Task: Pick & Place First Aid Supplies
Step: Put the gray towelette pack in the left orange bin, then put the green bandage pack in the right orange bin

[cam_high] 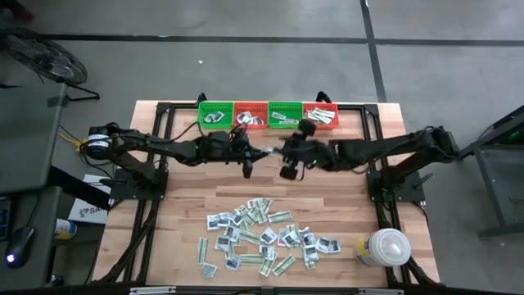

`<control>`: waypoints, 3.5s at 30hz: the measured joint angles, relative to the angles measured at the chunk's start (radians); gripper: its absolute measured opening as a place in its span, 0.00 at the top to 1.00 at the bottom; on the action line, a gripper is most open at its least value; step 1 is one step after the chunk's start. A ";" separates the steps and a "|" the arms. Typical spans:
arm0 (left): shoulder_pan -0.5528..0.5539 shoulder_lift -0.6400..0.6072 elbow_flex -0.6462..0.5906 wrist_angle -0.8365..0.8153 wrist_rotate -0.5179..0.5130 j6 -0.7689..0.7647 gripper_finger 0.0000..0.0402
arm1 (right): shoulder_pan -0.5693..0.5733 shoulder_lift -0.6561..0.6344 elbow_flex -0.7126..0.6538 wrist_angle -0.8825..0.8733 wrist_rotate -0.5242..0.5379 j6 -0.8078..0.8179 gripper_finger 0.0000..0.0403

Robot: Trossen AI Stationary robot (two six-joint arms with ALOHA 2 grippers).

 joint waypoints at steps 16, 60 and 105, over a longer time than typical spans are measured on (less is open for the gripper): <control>0.420 0.000 0.000 -0.077 0.333 0.097 1.00 | -0.312 -0.110 0.000 -0.141 -0.171 0.179 0.56; 0.636 0.581 0.890 -1.242 0.357 0.823 1.00 | -0.913 -0.087 -0.029 0.042 -0.824 -0.163 0.56; 0.298 0.006 0.745 -1.277 -0.007 0.761 0.73 | -0.783 -0.094 -0.029 -0.214 -0.951 -0.127 0.56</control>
